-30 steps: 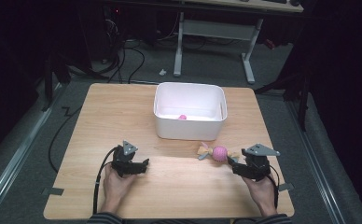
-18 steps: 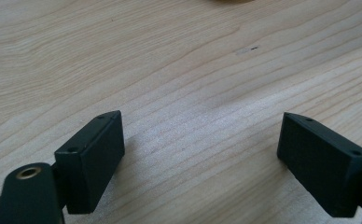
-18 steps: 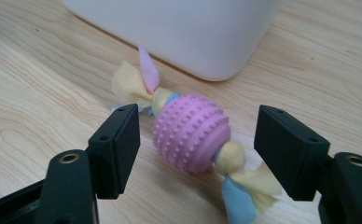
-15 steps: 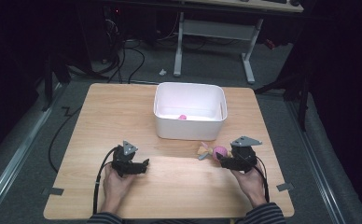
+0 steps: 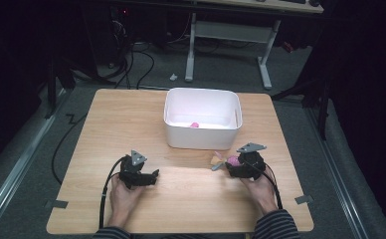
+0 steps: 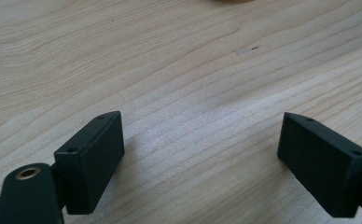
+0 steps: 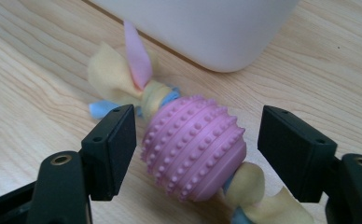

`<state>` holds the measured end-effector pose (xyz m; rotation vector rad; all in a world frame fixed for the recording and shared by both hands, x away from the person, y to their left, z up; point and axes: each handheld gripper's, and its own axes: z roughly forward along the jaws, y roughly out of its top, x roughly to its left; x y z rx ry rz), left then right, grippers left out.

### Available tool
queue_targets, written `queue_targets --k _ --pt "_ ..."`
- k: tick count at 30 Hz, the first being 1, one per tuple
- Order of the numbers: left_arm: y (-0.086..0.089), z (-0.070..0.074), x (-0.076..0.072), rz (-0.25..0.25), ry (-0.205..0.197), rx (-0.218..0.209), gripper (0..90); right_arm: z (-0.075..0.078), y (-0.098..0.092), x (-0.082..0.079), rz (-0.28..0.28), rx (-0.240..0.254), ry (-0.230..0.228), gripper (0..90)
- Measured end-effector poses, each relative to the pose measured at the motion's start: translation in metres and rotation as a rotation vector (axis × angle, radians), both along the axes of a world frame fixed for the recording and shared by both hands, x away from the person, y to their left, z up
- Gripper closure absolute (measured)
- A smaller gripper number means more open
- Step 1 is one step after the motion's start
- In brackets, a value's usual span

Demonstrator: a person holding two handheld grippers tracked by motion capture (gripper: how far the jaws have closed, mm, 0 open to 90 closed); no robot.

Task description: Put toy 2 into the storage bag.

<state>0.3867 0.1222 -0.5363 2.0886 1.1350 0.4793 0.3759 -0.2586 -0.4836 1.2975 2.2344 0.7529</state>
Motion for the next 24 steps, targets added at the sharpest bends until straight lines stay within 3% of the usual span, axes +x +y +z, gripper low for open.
queue_targets --k 11,24 --pt "0.0 0.0 0.0 -0.003 0.001 0.001 14.6 -0.014 0.005 0.007 0.006 -0.043 0.043 32.2" --pt "0.0 0.0 0.0 -0.001 0.0 0.0 14.5 -0.015 0.005 0.003 0.004 -0.072 0.019 33.8"
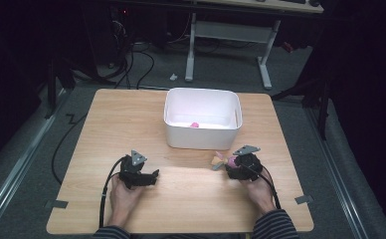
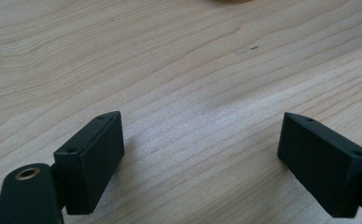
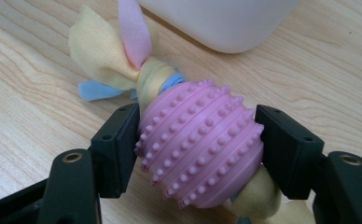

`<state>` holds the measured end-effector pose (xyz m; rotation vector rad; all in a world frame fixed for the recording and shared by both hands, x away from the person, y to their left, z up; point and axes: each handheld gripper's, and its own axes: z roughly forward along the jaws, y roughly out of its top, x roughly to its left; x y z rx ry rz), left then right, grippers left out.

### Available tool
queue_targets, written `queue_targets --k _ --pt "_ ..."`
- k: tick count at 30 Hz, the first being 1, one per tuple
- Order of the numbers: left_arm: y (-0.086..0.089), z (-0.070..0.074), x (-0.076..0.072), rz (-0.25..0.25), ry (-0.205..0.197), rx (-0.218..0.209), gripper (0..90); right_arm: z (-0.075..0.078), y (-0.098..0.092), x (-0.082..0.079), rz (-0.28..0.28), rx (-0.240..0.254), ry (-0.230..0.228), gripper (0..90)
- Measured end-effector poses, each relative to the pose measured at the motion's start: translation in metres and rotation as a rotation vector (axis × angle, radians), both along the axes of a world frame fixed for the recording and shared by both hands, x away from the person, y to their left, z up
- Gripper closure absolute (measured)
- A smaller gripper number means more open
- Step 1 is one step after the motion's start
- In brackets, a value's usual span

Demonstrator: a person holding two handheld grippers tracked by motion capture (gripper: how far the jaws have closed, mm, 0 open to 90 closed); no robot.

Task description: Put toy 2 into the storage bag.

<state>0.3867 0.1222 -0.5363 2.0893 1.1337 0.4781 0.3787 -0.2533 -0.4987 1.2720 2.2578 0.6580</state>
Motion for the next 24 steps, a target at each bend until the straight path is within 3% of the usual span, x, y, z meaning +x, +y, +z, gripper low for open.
queue_targets --k 11,24 --pt "0.0 0.0 0.0 0.0 0.0 -0.001 14.7 0.016 -0.013 -0.012 0.006 0.035 -0.069 33.7" --pt "0.0 0.0 0.0 -0.001 -0.001 -0.002 15.0 0.032 -0.032 -0.02 0.012 0.141 -0.073 33.8"
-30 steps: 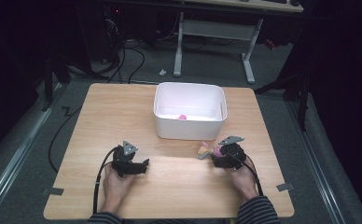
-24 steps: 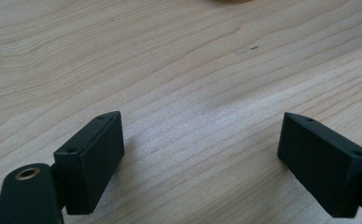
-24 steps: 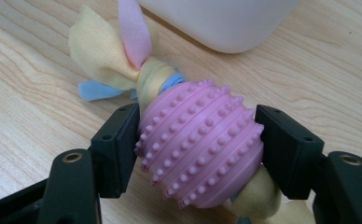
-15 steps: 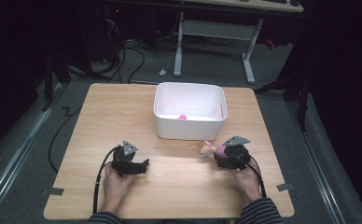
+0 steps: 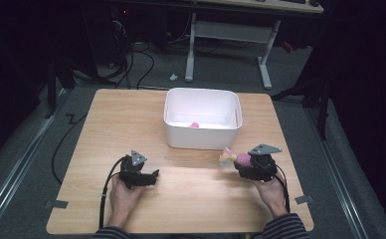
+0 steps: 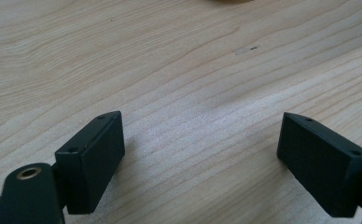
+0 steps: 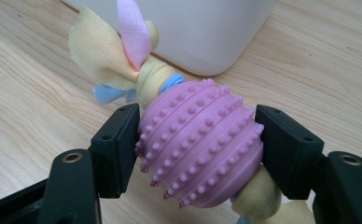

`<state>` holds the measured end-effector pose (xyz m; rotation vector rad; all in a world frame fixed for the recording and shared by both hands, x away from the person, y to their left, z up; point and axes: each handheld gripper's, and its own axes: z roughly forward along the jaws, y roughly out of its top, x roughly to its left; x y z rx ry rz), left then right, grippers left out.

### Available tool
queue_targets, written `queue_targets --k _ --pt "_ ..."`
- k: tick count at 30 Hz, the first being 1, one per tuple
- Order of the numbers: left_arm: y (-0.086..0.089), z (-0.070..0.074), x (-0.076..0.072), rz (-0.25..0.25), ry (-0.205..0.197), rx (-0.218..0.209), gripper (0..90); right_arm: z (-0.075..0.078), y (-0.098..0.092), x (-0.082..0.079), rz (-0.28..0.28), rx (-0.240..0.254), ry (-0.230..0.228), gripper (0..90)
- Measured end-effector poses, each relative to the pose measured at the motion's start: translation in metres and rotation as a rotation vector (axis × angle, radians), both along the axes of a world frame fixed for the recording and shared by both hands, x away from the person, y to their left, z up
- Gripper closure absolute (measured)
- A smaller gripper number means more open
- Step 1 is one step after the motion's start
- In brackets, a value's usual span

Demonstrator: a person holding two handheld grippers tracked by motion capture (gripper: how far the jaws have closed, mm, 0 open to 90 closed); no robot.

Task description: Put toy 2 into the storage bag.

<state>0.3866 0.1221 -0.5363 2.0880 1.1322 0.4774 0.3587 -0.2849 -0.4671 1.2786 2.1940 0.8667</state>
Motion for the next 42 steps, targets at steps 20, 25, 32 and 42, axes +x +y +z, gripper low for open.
queue_targets --k 20,25,32,42 --pt "0.0 0.0 0.0 0.002 0.0 -0.001 15.4 0.033 -0.013 -0.006 0.044 0.095 -0.033 33.8" --pt "0.0 0.0 0.0 0.002 0.0 -0.001 15.5 0.041 -0.015 -0.006 0.054 0.103 -0.04 33.8" --pt "0.0 0.0 0.0 0.001 0.001 -0.001 15.5 0.055 -0.02 -0.003 0.06 0.13 -0.061 33.8" --pt "0.0 0.0 0.0 0.001 0.002 -0.003 15.7 0.083 -0.02 0.004 0.079 0.137 -0.087 33.8"
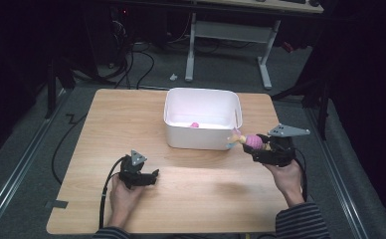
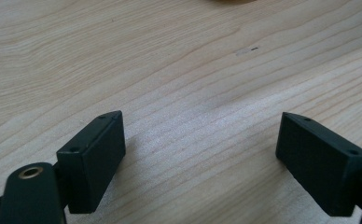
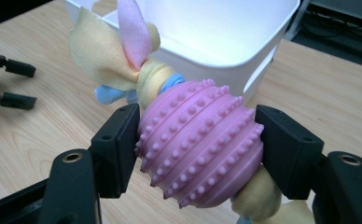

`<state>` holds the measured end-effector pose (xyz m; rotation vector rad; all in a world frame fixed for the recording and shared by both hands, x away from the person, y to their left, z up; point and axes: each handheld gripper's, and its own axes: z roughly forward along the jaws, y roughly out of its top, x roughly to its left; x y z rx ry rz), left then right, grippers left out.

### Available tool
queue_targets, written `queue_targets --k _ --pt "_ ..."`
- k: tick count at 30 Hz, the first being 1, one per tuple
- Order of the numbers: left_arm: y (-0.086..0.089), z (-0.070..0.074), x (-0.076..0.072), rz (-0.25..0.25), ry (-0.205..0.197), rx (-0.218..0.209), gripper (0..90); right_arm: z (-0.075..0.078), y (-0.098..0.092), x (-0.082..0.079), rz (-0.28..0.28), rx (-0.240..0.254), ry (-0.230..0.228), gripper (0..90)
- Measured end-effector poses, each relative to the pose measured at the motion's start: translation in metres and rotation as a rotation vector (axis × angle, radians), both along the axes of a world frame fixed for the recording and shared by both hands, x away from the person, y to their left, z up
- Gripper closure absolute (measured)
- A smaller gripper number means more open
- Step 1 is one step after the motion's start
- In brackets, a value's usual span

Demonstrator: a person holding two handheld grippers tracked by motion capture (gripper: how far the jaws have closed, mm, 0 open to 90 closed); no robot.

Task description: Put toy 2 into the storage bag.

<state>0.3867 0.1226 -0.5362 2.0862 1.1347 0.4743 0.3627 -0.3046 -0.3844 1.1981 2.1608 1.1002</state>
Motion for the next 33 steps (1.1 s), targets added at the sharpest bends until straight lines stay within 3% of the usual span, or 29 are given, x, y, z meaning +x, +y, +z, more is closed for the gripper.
queue_targets --k 6,17,22,33 --pt "0.0 0.0 0.0 -0.003 -0.001 -0.002 16.0 0.019 0.002 0.009 0.017 0.022 -0.021 33.8" --pt "0.0 0.0 0.0 -0.003 0.0 -0.004 16.5 0.044 0.011 0.027 0.028 0.013 -0.029 33.8" --pt "0.001 0.0 0.0 -0.002 -0.001 -0.004 17.6 0.052 0.014 0.038 0.053 0.053 -0.01 33.9" --pt "0.0 0.0 0.0 0.001 -0.002 -0.006 17.8 0.068 0.034 0.056 0.069 0.021 -0.03 33.8"
